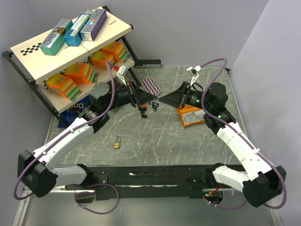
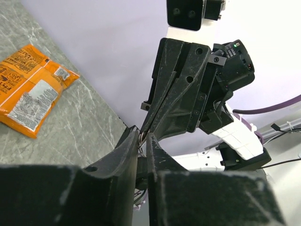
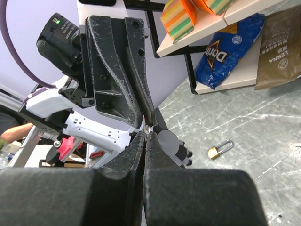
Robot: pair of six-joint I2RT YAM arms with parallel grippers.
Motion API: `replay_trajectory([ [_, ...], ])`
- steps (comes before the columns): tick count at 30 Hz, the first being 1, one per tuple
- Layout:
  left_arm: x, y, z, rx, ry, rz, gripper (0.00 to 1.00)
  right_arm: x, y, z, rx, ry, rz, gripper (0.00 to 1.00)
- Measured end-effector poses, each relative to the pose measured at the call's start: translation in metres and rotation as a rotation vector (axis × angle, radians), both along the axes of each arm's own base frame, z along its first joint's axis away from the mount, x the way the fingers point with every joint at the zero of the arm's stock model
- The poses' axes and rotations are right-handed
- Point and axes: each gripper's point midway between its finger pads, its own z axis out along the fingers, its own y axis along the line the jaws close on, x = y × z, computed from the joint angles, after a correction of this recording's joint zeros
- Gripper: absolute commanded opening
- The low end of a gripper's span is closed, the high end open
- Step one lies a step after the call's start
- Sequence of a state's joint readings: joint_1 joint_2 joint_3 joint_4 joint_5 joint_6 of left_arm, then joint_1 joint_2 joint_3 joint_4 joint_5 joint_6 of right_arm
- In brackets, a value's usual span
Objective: Unlock with the key
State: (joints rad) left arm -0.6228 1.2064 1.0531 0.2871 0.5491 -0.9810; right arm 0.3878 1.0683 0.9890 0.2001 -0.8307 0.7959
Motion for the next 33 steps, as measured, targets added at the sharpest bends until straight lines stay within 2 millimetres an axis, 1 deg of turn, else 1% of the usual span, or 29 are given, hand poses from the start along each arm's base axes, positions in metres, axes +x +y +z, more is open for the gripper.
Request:
replay_trajectory([
  [2,0.0,0.0,0.0,0.002,0.001,0.002,0.01,0.0,0.0,-0.001,-0.001,0.002,0.002,0.0],
  [8,0.0,0.0,-0.001,0.003,-0.004,-0.002,0.01,0.001,0.0,-0.002,-0.003,0.005,0.001,0.0],
  [9,0.0,0.0,-0.001,0.005,-0.007,-0.001,0.01,0.001,0.0,-0.002,-0.004,0.006,0.001,0.06],
  [10,0.0,0.0,-0.001,0.009,-0.013,-0.001,0.01,0.001,0.0,-0.003,-0.006,0.007,0.002,0.21],
  [12,0.0,0.0,-0.004,0.026,-0.009,-0.001,0.01,0.002,-0.001,-0.006,-0.015,0.019,0.001,0.37],
  [13,0.0,0.0,-0.005,0.036,-0.012,-0.003,0.01,0.003,-0.001,-0.009,-0.02,0.025,-0.003,0.49],
  [15,-0.001,0.0,-0.004,0.051,-0.017,-0.009,0.01,0.008,-0.007,-0.012,-0.035,0.026,-0.025,0.59],
  [16,-0.002,0.0,-0.003,0.055,-0.022,-0.011,0.01,0.011,-0.009,-0.014,-0.038,0.031,-0.036,0.61],
  [18,-0.003,0.0,-0.002,0.062,-0.033,-0.019,0.01,0.015,-0.014,-0.017,-0.055,0.026,-0.055,0.64],
  [21,-0.005,-0.001,-0.002,0.078,-0.04,-0.036,0.01,0.015,-0.017,-0.021,-0.089,0.012,-0.061,0.65],
  [23,-0.006,-0.002,-0.002,0.087,-0.041,-0.048,0.01,0.013,-0.018,-0.019,-0.108,-0.009,-0.051,0.65],
  [26,-0.006,-0.006,-0.005,0.099,-0.042,-0.074,0.01,0.008,-0.018,-0.011,-0.133,-0.062,-0.024,0.64],
  [29,-0.006,-0.011,-0.007,0.115,-0.04,-0.117,0.01,0.001,-0.018,-0.004,-0.145,-0.109,0.012,0.59],
  [33,-0.008,-0.016,-0.013,0.135,-0.035,-0.161,0.01,-0.008,-0.016,-0.003,-0.153,-0.128,0.071,0.52],
])
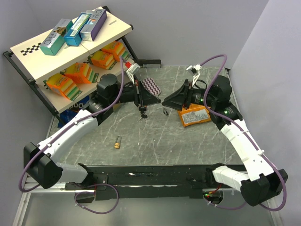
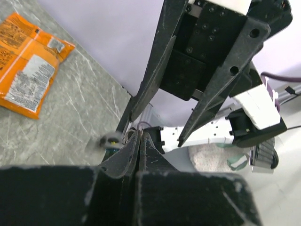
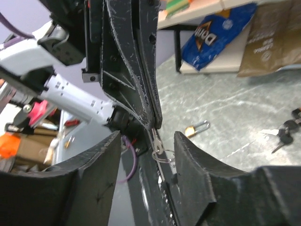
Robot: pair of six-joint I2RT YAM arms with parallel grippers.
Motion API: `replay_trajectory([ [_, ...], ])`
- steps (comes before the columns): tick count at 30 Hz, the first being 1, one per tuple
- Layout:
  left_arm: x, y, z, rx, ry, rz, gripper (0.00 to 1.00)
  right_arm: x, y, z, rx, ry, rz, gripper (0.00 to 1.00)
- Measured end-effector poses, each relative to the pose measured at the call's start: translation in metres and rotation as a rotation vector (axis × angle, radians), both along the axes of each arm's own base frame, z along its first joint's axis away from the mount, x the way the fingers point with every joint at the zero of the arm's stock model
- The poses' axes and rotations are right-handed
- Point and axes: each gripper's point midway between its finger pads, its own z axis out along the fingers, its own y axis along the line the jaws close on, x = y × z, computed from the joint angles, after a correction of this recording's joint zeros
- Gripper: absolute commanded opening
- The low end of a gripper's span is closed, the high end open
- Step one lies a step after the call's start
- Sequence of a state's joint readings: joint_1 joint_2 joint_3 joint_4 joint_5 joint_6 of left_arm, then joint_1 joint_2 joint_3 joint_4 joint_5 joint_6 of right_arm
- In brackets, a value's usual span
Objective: Unlock with the key
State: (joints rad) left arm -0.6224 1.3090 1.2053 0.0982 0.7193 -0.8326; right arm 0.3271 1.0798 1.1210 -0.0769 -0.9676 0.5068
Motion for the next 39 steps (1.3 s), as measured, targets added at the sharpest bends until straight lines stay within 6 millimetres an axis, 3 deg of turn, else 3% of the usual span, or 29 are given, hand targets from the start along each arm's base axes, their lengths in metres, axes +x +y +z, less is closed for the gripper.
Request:
replay_trajectory([
  [11,-0.007,-0.002,-0.004,0.013,0.008,-0.054,0.01,-0.006,0.004,-0.019,-0.041,0.055,0.085,0.36],
  [14,-0.007,-0.002,-0.004,0.013,0.008,-0.054,0.01,-0.006,0.005,-0.021,-0.042,0.062,0.096,0.26],
  [17,-0.008,-0.002,-0.004,0.012,0.008,-0.059,0.01,-0.007,0.005,-0.021,-0.041,0.064,0.106,0.07],
  [21,-0.008,-0.002,-0.004,0.013,0.009,-0.06,0.01,-0.011,0.006,-0.02,-0.034,0.069,0.127,0.0],
  [23,-0.006,-0.001,-0.005,0.013,0.011,-0.053,0.23,-0.011,0.006,-0.019,-0.032,0.071,0.129,0.0],
  [24,-0.004,-0.001,-0.005,0.013,0.012,-0.044,0.58,-0.011,0.006,-0.019,-0.031,0.073,0.128,0.0],
  [26,0.0,0.0,-0.006,0.016,0.014,-0.02,0.77,-0.01,0.006,-0.019,-0.031,0.079,0.121,0.0],
  [27,0.004,0.001,-0.007,0.02,0.024,-0.001,0.96,-0.009,0.006,-0.02,-0.032,0.081,0.115,0.0],
  [28,0.009,0.004,-0.009,0.027,0.029,0.024,1.0,-0.008,0.005,-0.02,-0.034,0.083,0.106,0.0],
  [32,0.034,0.024,-0.022,0.084,0.066,0.181,0.96,0.007,0.0,-0.025,-0.044,0.097,0.022,0.0],
  [35,0.05,0.052,-0.04,0.159,0.099,0.335,0.96,0.022,-0.012,-0.034,-0.049,0.125,-0.074,0.0],
  [39,0.063,0.092,-0.093,0.33,0.205,0.524,0.96,0.033,-0.024,-0.045,-0.055,0.157,-0.166,0.0],
])
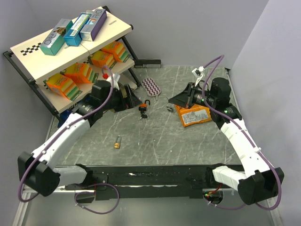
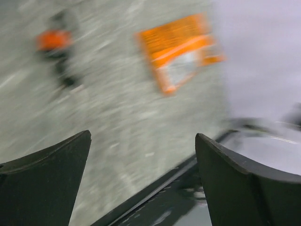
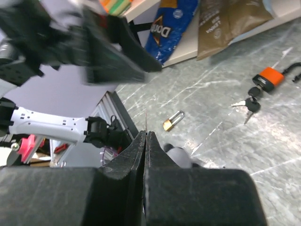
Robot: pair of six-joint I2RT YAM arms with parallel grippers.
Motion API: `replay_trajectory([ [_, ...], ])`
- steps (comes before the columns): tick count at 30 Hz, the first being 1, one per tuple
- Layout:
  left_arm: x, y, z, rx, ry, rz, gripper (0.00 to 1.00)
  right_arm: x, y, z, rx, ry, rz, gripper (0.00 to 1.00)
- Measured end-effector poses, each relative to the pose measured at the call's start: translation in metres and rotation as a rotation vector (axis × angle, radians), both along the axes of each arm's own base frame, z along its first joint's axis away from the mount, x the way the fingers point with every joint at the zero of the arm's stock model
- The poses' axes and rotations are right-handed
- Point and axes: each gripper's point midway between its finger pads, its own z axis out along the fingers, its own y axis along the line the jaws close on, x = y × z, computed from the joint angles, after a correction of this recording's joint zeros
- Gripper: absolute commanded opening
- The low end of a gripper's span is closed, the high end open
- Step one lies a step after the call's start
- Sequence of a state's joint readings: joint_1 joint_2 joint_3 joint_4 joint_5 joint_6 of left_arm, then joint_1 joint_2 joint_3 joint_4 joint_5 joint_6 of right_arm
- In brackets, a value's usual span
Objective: Unlock with the key
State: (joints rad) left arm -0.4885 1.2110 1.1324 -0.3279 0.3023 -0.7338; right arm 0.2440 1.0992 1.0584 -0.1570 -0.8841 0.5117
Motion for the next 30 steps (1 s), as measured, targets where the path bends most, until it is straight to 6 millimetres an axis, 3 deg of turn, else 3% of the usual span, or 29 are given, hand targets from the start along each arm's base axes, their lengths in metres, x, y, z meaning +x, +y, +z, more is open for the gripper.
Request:
replay_trajectory([
  [5,-0.004,0.035,-0.105,0.279,0.279,0.098,0.96,0.002,-0.004,-0.001,-0.003,0.003,-0.037,0.0],
  [8,-0.025,0.055,-0.162,0.442,0.445,0.095,0.96,0.0,-0.005,-0.002,-0.001,0.003,-0.041,0.0],
  [10,-0.04,0.067,-0.185,0.521,0.529,0.087,0.96,0.0,-0.005,-0.001,0.002,0.003,-0.044,0.0],
  [16,-0.062,0.088,-0.222,0.666,0.659,0.056,0.97,-0.001,-0.005,-0.003,0.008,0.007,-0.047,0.0],
  [21,-0.076,0.098,-0.244,0.732,0.733,0.03,0.85,-0.004,-0.007,-0.003,0.01,0.004,-0.054,0.0],
  [30,-0.091,0.107,-0.266,0.793,0.805,-0.013,0.7,-0.005,-0.007,0.004,0.023,-0.018,-0.063,0.0],
])
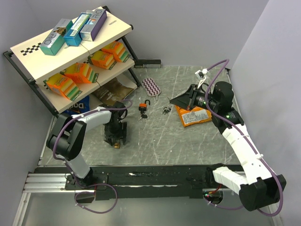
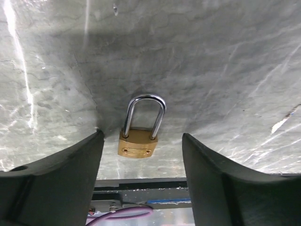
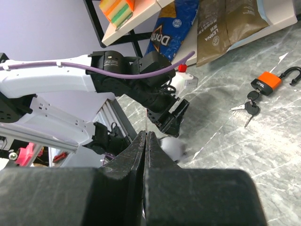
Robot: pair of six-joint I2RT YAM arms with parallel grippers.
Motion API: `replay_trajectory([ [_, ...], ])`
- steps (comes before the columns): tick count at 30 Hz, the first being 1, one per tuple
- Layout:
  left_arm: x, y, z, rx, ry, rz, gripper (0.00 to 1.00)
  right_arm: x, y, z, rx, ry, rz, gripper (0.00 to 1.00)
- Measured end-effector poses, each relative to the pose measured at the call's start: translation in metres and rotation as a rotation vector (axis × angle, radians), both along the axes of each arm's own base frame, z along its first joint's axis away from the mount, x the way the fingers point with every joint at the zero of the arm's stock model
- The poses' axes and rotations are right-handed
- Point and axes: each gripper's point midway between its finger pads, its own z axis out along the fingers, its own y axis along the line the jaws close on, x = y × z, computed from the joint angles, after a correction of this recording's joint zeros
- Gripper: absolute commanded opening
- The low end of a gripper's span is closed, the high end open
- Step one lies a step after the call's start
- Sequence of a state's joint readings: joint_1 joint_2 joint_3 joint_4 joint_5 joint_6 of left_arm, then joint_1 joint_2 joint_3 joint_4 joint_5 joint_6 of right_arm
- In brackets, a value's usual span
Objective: Unlock with the key
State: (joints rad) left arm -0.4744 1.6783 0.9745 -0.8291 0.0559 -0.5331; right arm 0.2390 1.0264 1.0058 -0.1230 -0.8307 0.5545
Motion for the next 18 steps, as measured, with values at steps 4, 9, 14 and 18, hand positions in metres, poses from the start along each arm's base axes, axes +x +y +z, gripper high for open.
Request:
replay_trajectory([
  [4,-0.001,0.002,0.0,0.008,0.003,-0.018,0.61,0.0,0.0,0.001,0.003,0.0,-0.001,0.0],
  [9,-0.001,0.006,-0.001,0.016,0.004,-0.017,0.6,0.001,0.0,0.001,0.008,-0.003,-0.001,0.0],
  [14,-0.001,0.006,-0.002,0.02,0.004,-0.016,0.49,0.002,0.0,-0.001,0.009,0.001,-0.003,0.0],
  [18,-0.003,0.012,-0.003,0.043,0.004,-0.013,0.21,0.002,0.0,-0.001,0.009,0.002,-0.003,0.0],
])
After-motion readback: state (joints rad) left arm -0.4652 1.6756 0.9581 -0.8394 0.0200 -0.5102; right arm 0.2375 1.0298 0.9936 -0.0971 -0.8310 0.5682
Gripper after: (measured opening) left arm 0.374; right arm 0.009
